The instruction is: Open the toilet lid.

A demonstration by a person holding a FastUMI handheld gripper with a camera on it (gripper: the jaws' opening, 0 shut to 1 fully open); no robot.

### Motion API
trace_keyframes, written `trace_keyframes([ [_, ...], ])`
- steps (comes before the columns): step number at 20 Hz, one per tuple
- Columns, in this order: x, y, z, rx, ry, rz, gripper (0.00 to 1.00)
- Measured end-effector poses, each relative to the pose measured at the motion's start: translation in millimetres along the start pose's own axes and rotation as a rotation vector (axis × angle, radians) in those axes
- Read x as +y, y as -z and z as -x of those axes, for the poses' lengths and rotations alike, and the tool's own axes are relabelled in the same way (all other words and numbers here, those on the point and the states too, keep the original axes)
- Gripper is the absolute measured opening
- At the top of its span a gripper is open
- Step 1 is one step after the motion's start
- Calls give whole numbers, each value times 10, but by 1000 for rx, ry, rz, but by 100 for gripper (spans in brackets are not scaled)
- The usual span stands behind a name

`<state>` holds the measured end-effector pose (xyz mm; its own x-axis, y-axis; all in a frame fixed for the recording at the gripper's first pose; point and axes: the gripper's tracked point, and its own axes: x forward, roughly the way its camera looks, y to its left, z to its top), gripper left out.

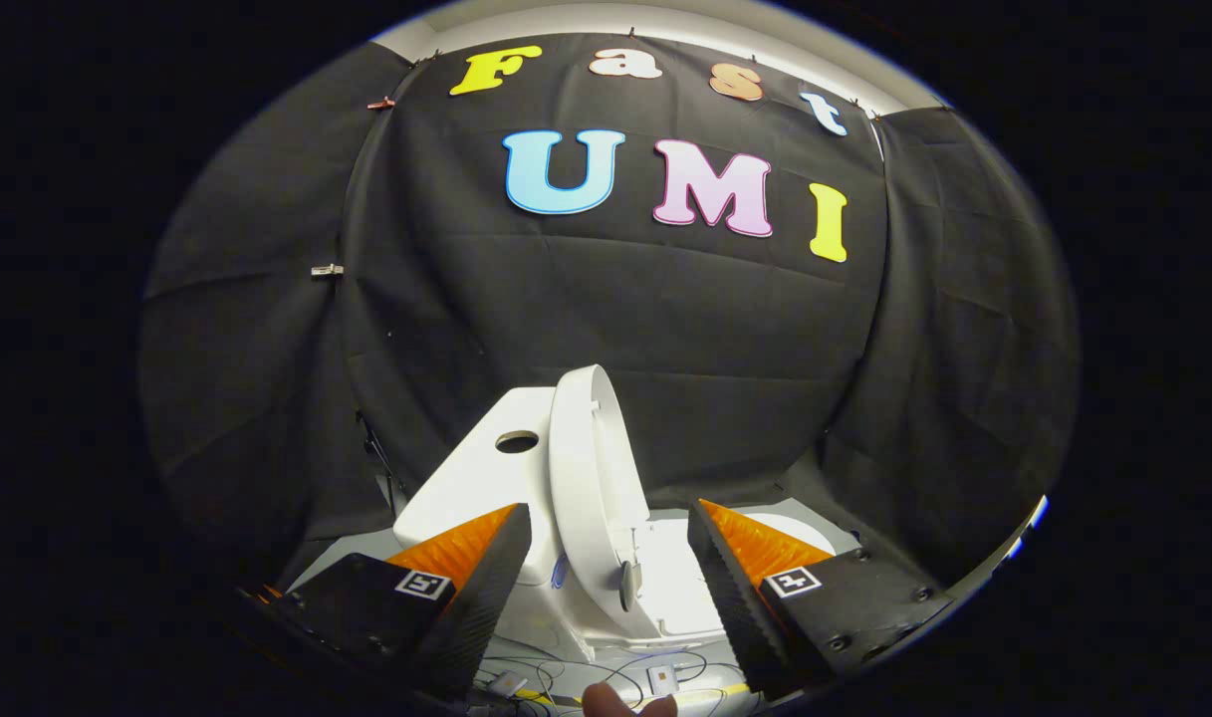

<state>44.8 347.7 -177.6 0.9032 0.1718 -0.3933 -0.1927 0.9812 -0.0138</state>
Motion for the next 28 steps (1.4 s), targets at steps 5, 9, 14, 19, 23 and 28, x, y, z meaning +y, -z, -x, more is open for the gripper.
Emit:
trace_keyframes([
  [5, -120, -305, 194, -47, -17, -22, 99],
  [9, -285, -672, 394, -109, -23, -67, 98],
  [14, -632, -1059, 613, -176, 0, -113, 98],
  [19, -1025, -1226, 723, -229, 50, -75, 98],
  [23, -1239, -1368, 862, -268, 60, -59, 98],
  [28, -1491, -1518, 1096, -330, 73, -45, 98],
])
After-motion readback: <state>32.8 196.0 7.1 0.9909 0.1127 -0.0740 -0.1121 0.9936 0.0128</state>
